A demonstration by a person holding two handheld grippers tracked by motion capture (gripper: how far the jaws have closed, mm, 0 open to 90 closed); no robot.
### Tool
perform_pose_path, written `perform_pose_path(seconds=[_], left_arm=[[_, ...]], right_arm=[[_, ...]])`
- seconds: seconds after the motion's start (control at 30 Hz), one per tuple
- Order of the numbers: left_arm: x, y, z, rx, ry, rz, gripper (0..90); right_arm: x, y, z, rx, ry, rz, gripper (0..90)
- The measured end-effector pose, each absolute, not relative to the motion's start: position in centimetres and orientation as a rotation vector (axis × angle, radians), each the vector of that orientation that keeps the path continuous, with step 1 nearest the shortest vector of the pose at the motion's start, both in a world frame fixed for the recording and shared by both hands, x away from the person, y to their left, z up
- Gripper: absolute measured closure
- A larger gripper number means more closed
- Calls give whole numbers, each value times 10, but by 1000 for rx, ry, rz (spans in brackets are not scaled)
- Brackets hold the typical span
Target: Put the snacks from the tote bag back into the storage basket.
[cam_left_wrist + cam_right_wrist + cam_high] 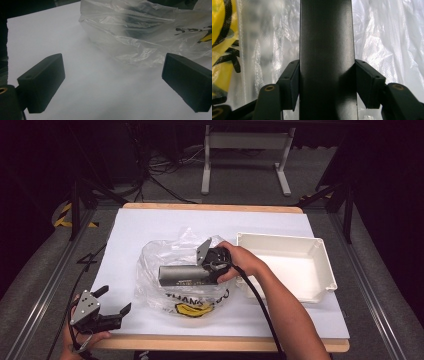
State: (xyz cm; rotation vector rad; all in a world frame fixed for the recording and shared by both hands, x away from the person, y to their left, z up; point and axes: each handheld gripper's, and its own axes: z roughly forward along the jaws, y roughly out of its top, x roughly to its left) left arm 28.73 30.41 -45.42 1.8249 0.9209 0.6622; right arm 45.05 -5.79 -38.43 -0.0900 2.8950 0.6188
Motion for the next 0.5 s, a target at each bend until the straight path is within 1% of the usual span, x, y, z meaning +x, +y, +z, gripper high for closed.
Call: perform_pose_path(seconds=[0.23,0.5], left_arm=[[288,304,-454,1826,923,658,56],[288,305,-454,1823,923,656,54]], right_arm=[[448,-58,-379,-102,2877,635,431],[444,-61,-362,-105,2844,682,431]])
